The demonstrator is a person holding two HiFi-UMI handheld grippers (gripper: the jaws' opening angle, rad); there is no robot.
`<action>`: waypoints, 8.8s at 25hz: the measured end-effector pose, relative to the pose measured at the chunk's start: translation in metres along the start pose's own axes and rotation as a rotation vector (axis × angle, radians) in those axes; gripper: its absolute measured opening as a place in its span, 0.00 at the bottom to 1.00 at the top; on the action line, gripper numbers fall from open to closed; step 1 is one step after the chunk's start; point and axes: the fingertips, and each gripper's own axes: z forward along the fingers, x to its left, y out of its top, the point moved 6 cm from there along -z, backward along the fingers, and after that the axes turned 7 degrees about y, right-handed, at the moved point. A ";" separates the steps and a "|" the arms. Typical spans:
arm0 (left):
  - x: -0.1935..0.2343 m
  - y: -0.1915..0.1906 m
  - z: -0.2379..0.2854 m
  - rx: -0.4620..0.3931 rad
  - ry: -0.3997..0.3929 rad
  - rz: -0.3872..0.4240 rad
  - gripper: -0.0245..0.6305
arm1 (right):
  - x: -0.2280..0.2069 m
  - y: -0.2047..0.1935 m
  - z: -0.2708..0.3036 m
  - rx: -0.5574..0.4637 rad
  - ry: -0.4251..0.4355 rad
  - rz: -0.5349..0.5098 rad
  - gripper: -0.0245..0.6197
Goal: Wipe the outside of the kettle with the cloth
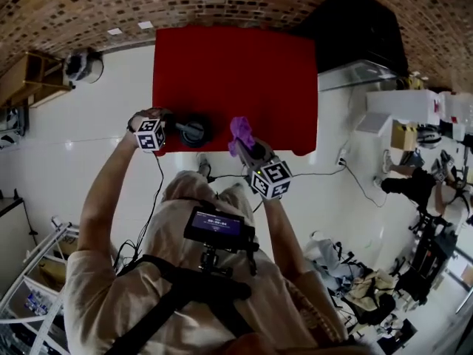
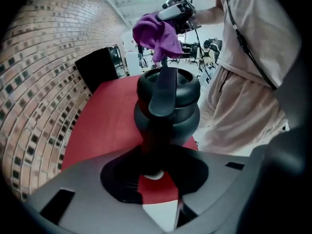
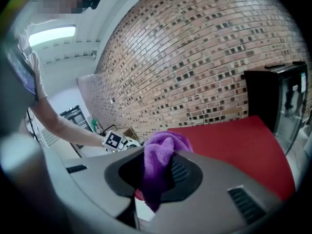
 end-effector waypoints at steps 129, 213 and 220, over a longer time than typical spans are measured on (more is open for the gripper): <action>0.103 0.149 -0.352 -1.378 0.312 -0.965 0.24 | 0.010 0.239 0.075 -0.136 0.840 -0.050 0.15; 0.109 0.152 -0.383 -1.622 0.394 -0.933 0.24 | -0.067 0.118 0.154 -0.490 1.122 1.339 0.16; 0.111 0.151 -0.384 -1.697 0.412 -0.940 0.24 | -0.039 0.057 0.173 -0.465 1.138 1.500 0.16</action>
